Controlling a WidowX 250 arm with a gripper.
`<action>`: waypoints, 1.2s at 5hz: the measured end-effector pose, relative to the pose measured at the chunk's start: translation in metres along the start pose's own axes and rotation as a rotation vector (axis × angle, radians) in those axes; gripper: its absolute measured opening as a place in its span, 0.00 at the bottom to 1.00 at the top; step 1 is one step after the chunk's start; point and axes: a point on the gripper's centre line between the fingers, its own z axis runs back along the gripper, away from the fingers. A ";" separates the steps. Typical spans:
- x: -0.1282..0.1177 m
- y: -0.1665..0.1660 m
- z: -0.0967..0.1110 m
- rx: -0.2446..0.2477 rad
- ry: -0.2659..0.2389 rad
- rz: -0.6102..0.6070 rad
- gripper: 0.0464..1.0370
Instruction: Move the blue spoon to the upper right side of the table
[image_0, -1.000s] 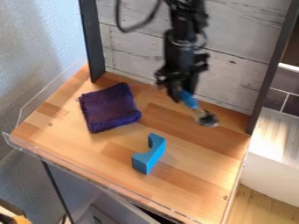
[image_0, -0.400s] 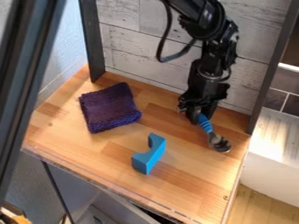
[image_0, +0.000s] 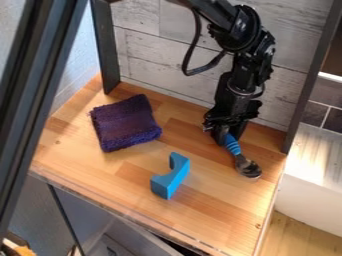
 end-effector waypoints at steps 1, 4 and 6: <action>0.000 0.002 0.000 0.037 0.010 -0.015 0.71; 0.001 0.007 0.021 -0.025 0.040 -0.047 0.96; 0.014 0.035 0.083 -0.151 -0.011 -0.044 0.96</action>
